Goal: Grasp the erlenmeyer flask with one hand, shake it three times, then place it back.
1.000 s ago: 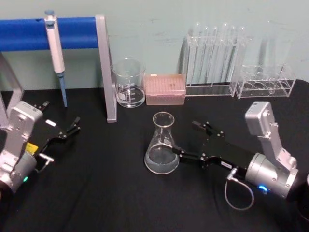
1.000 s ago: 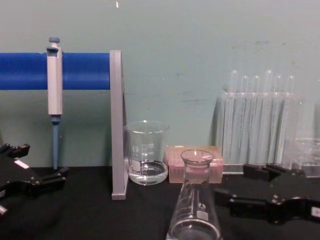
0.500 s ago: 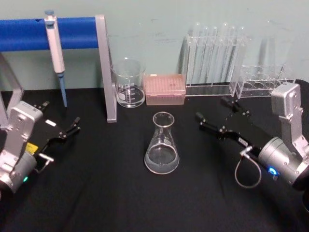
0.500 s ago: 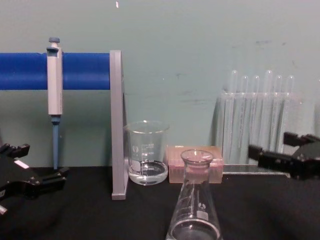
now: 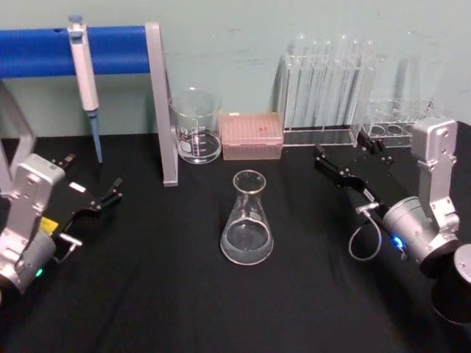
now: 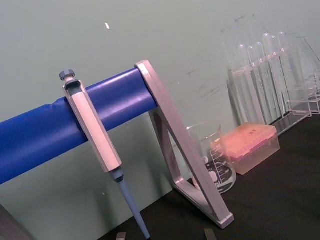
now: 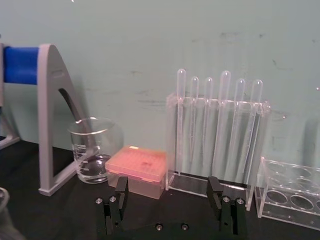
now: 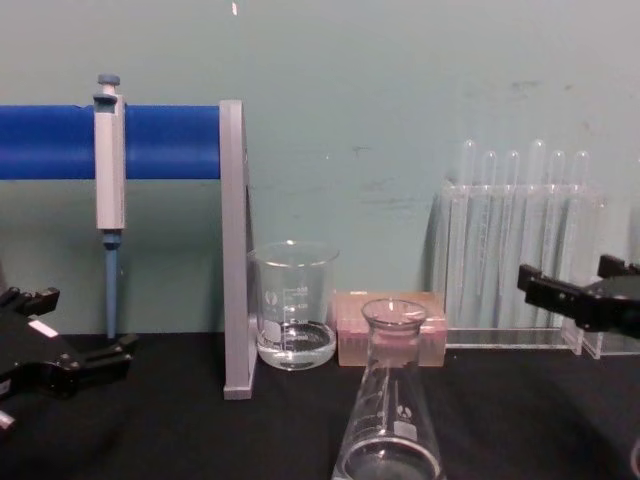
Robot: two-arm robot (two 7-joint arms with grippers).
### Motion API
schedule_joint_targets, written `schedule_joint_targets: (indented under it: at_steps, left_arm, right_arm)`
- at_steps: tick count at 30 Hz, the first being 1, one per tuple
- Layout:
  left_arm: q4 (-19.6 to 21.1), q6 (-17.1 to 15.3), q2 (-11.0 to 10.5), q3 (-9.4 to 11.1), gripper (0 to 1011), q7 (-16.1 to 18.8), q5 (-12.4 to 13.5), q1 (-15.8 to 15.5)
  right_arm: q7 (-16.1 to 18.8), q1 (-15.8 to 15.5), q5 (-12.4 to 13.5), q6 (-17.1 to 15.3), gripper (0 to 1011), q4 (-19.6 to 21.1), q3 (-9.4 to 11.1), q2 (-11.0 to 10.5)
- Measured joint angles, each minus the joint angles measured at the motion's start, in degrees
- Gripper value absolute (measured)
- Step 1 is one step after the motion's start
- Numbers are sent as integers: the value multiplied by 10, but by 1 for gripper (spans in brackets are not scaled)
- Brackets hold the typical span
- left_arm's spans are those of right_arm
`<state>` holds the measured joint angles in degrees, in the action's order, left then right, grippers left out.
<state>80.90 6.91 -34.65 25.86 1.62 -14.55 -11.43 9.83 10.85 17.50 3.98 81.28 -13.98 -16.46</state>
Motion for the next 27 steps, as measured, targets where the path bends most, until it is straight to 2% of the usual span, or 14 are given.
schedule_joint_targets:
  at_steps: [5,14,27]
  left_arm:
    - [0,0,0,0,1001,0,0,0]
    - [0,0,0,0,1001,0,0,0]
    - [0,0,0,0,1001,0,0,0]
  right_arm:
    - [-4,12,-16,12,1000,-39,-2,15]
    - [1,21,-36,10,1000,-81,-5,30]
    - [9,20,-54,-1,1000,-93,3,41]
